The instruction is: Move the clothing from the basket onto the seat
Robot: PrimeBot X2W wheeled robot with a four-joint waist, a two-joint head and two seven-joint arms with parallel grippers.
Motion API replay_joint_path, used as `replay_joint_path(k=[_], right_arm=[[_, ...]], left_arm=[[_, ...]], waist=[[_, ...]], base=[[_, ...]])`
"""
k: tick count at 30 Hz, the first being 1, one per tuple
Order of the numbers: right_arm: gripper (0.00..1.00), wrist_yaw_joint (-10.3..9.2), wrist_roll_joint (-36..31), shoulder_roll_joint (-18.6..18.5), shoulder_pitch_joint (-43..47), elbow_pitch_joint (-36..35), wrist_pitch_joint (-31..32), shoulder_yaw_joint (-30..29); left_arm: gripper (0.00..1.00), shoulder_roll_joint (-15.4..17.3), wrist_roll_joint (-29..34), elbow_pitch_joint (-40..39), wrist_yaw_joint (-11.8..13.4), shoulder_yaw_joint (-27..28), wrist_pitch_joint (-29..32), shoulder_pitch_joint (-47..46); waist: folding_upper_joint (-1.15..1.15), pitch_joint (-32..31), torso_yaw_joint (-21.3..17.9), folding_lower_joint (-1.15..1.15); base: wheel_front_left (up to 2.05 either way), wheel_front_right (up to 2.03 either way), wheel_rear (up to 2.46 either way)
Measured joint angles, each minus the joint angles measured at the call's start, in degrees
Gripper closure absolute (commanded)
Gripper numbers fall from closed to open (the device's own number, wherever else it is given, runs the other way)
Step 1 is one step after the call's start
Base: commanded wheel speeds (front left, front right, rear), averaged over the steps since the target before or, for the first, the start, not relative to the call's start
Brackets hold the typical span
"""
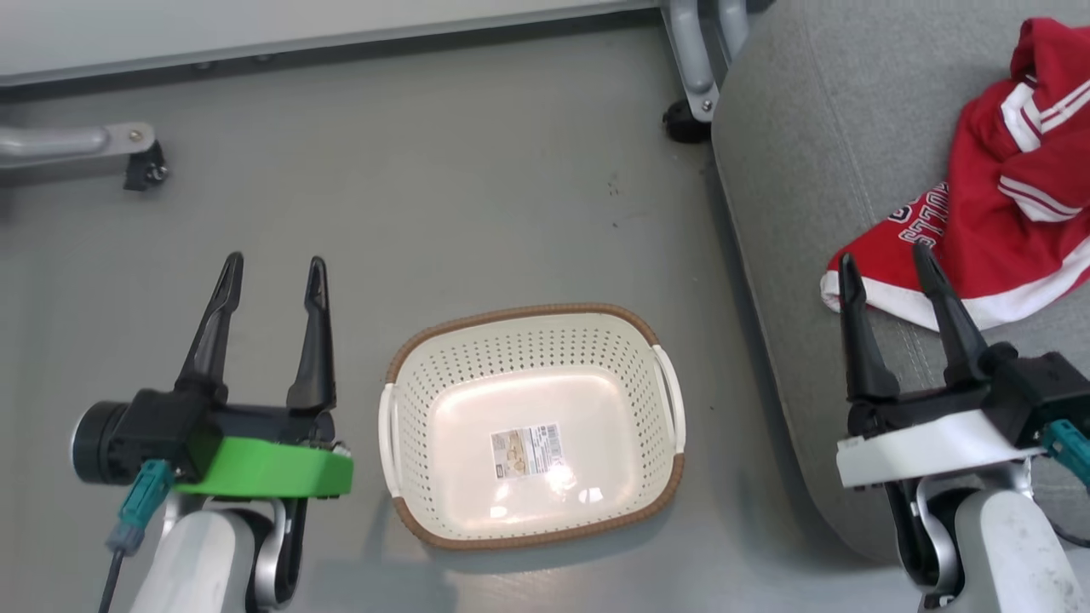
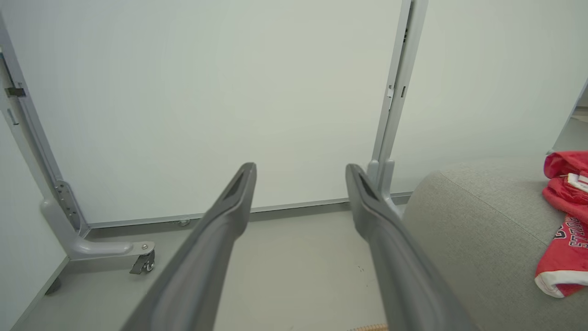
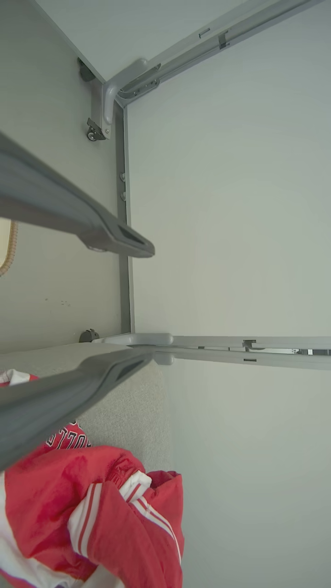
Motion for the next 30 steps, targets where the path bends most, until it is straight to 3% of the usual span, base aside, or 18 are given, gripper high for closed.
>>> replay_joint_path(k=[14, 30], right_arm=[[0.00, 0.00, -0.5, 0.6, 7.7, -1.5, 2.9, 0.7], [0.00, 0.00, 1.2, 0.6, 10.2, -1.1, 3.6, 1.1]], left_arm=[[0.00, -4.7, 5.5, 2.1, -5.5, 6.9, 0.0, 9.4], [0.00, -7.2, 8.6, 6.0, -8.1, 9.7, 0.0, 12.1]], waist=[[0.00, -6.2, 2.0, 0.00], [0.00, -9.3, 1.9, 0.00]], base=[[0.00, 0.00, 0.00], [0.00, 0.00, 0.00]])
